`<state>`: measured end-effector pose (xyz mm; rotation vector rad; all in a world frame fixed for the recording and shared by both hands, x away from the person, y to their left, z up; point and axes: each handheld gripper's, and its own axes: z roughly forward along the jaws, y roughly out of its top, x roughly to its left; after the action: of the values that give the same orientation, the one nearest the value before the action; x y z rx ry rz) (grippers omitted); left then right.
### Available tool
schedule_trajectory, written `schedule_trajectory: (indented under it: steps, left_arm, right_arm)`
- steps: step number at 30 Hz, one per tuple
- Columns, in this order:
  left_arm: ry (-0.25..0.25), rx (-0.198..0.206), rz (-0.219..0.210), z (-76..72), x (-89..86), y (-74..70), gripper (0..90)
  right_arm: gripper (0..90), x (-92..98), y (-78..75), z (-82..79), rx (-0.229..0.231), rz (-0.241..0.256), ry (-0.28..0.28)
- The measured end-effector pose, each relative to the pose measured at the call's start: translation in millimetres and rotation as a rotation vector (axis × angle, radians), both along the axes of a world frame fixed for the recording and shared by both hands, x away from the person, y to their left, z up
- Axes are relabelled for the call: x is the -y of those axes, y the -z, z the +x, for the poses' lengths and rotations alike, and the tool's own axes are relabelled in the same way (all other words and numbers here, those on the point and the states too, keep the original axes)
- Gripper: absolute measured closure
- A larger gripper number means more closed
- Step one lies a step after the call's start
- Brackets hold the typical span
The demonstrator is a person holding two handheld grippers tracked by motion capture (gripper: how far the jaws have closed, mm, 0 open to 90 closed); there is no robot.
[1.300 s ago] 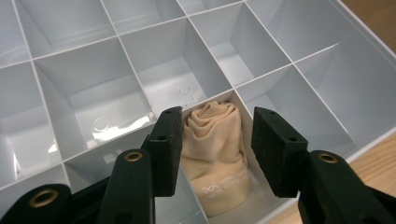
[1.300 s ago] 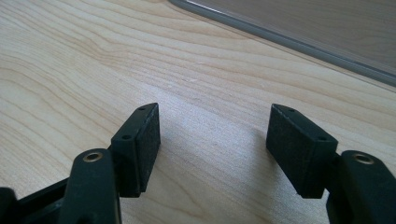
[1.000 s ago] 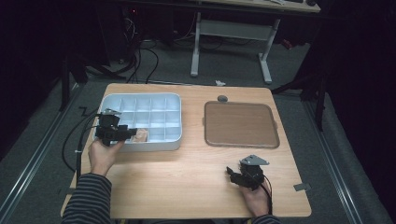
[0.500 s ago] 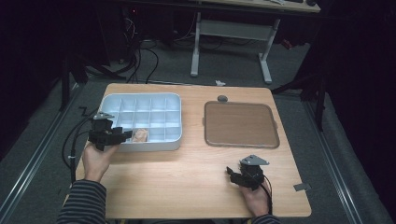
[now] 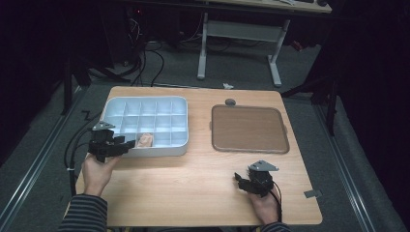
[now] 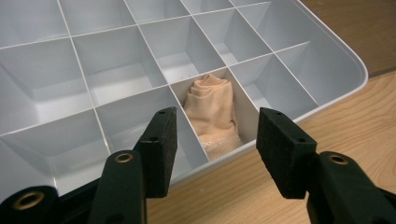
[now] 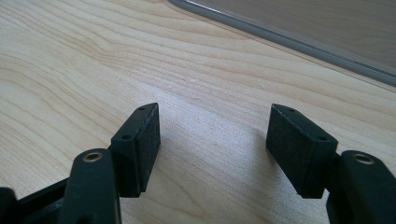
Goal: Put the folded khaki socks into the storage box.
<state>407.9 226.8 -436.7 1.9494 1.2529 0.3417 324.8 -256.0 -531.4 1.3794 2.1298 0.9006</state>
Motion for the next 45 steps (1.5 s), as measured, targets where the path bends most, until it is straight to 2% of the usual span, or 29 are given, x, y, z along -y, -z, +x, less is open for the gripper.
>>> schedule_trajectory:
  steps: [15, 45]
  left_arm:
    - [0.025, 0.04, -0.01, -15.3, 6.9, -0.7, 48.2]
    - [0.052, 0.027, -0.07, -32.2, 16.0, 19.1, 47.1]
  right_arm:
    - [35.1, 0.0, 0.0, 0.0, 0.001, 0.0, 0.0]
    - [35.6, 0.0, 0.0, -0.2, 0.001, 0.001, -0.003]
